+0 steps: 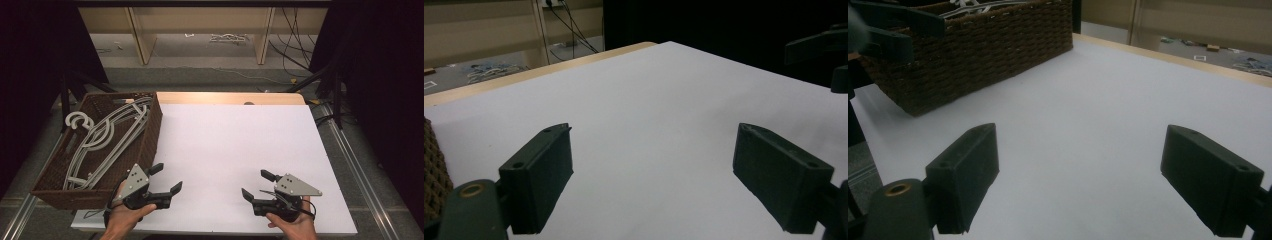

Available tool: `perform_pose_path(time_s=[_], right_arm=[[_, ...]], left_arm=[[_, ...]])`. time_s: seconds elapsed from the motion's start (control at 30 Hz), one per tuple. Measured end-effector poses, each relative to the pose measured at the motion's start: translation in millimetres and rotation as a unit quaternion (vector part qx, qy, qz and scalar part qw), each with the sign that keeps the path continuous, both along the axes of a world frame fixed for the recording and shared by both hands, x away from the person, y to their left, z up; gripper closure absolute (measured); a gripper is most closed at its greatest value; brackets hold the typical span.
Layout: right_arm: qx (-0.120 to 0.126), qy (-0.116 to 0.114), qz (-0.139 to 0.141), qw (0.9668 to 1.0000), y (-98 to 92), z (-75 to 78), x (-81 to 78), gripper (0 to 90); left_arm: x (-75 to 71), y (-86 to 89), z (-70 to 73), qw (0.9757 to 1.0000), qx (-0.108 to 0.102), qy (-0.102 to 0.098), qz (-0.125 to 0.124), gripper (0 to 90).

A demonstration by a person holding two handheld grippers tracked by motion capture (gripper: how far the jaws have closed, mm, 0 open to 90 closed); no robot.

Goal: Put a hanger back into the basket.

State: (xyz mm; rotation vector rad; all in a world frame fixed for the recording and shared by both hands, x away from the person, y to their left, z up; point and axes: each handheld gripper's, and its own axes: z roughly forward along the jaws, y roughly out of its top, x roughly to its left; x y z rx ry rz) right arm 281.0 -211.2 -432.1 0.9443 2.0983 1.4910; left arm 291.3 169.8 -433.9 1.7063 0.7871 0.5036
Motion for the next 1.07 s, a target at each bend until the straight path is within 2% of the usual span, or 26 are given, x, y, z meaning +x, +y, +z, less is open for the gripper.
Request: perform_pose_path(time_s=[0.2,0.23,0.37,0.4,0.43,0.5,0.93,1.07], right_arm=[[-0.007,0.001,0.004,1.0,1.7,-1.7,-2.8,16.4],[-0.002,0.0,0.005,1.0,3.0,-2.8,-2.4,16.3],[-0.01,0.004,0.005,0.9999,3.2,-3.4,-2.6,16.3],[-0.01,0.006,0.005,0.9999,3.6,-3.8,-2.5,16.3],[-0.012,0.006,0.003,0.9999,3.8,-4.3,-2.4,16.3],[-0.004,0.006,0.009,0.9999,4.1,-5.1,-1.5,16.3],[-0.005,0.008,0.004,0.9999,4.0,-5.7,-0.8,16.3],[-0.011,0.008,0.002,0.9999,3.4,-6.0,-0.6,16.3]], left_arm=[[-2.5,1.8,-1.9,1.0,-0.003,0.001,0.006,15.7],[-2.6,1.9,-1.5,0.9999,-0.008,0.002,0.008,15.6],[-2.3,2.5,-1.1,0.9999,-0.013,0.002,0.011,15.7],[-2.0,2.2,-1.7,0.9997,-0.022,0.004,0.011,15.7],[-2.2,3.5,-0.5,0.9998,-0.013,0.003,0.012,15.7],[-2.0,3.9,-0.5,0.9998,-0.014,0.001,0.012,15.7],[-1.4,3.7,-1.0,0.9998,-0.015,0.001,0.01,15.8],[-1.6,3.1,-1.4,0.9998,-0.014,0.003,0.01,15.7]])
